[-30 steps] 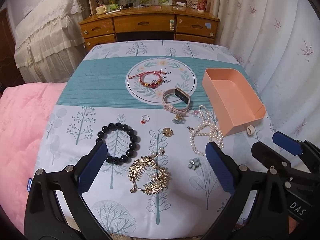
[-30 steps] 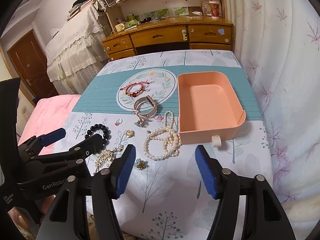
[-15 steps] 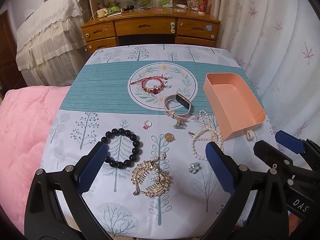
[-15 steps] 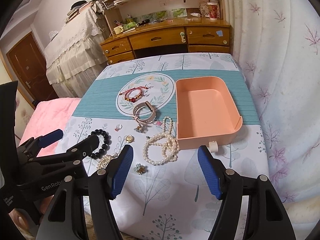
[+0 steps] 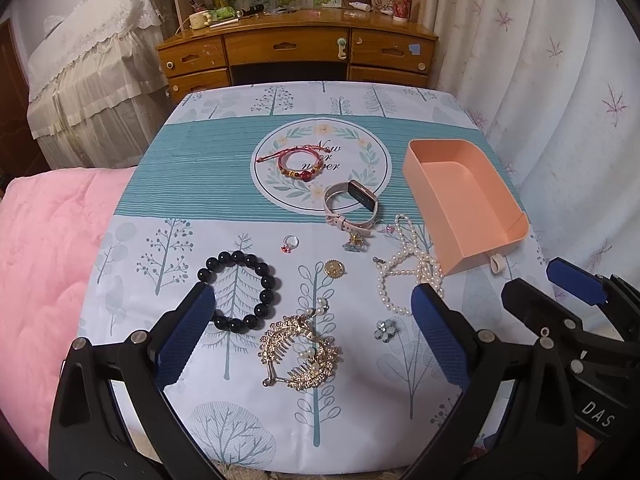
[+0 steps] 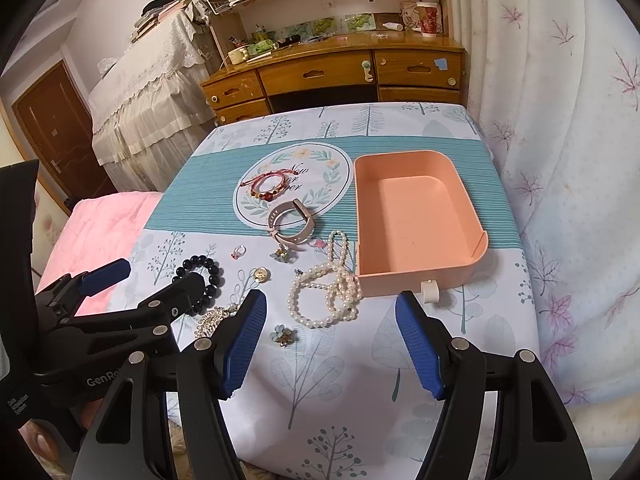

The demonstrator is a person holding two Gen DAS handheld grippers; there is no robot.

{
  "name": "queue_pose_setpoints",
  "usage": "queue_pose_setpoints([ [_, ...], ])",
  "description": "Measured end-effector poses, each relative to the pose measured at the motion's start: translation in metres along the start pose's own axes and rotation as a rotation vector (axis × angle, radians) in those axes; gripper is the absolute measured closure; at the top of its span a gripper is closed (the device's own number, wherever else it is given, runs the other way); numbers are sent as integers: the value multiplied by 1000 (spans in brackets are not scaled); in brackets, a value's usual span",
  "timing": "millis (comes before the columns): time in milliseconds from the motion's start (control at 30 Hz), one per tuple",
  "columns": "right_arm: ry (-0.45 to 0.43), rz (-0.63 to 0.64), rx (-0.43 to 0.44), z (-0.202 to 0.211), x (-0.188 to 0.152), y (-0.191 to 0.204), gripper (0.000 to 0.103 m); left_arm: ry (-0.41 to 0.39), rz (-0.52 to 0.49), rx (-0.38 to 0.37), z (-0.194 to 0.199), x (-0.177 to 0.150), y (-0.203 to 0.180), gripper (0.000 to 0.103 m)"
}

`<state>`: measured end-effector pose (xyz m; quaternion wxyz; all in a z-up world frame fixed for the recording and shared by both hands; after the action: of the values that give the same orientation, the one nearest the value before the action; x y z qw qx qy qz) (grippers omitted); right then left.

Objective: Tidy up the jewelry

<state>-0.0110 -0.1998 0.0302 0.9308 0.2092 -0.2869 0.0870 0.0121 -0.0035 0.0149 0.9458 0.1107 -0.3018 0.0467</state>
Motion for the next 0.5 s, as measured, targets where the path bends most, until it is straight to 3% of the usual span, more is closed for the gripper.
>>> queue_pose_setpoints([
  [500,18,-5,9,-2,-2,8,35,14,4,-5,-1,-3,4,5],
])
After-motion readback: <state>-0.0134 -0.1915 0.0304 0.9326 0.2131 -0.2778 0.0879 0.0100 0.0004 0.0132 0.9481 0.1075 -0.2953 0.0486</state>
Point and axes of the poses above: each gripper's, at about its wrist camera, not at the fingertips, and z roughly against the way its jaws point, y to its left, x to its top, the point moved 1 cm from there along -z, roughly the way its jaws point, and after that the axes turned 13 degrees about x, right-handed, at the moved point
